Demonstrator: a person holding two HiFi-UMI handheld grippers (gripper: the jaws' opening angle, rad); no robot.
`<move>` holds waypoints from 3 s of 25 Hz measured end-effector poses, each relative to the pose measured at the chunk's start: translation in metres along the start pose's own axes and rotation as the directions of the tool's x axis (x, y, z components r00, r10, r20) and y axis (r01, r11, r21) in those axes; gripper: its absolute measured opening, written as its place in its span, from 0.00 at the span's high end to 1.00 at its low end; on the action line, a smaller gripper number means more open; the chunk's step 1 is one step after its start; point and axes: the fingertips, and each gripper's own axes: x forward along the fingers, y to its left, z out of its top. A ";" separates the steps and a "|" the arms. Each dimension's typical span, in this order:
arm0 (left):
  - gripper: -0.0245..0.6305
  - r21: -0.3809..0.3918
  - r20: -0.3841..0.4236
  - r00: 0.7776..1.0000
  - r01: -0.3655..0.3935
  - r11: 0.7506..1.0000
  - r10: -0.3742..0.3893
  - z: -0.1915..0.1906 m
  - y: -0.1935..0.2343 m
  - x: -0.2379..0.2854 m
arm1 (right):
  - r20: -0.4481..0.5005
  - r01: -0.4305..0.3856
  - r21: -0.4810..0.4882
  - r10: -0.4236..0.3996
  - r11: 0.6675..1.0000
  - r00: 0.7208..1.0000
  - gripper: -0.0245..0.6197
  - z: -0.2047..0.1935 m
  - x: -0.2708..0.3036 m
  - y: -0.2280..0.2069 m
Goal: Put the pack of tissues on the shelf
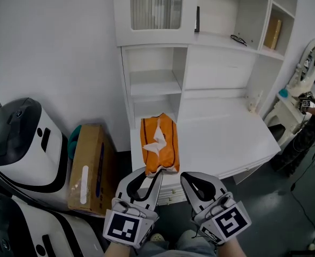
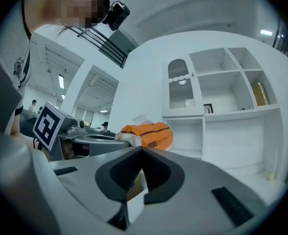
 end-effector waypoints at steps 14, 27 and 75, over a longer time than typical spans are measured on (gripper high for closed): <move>0.80 -0.021 0.014 1.000 0.027 0.999 -0.027 -0.004 0.019 0.022 | -0.028 0.030 0.007 -0.030 1.000 0.999 0.94 -0.007 0.015 -0.015; 0.80 -0.012 -0.003 1.000 -0.029 1.000 0.029 -0.014 0.048 0.075 | -0.004 -0.052 0.014 0.052 0.999 0.999 0.94 -0.018 0.069 -0.062; 0.80 0.010 0.004 0.999 -0.041 0.999 0.041 -0.010 0.120 0.238 | -0.027 -0.081 0.071 0.083 0.994 0.996 0.94 -0.037 0.180 -0.201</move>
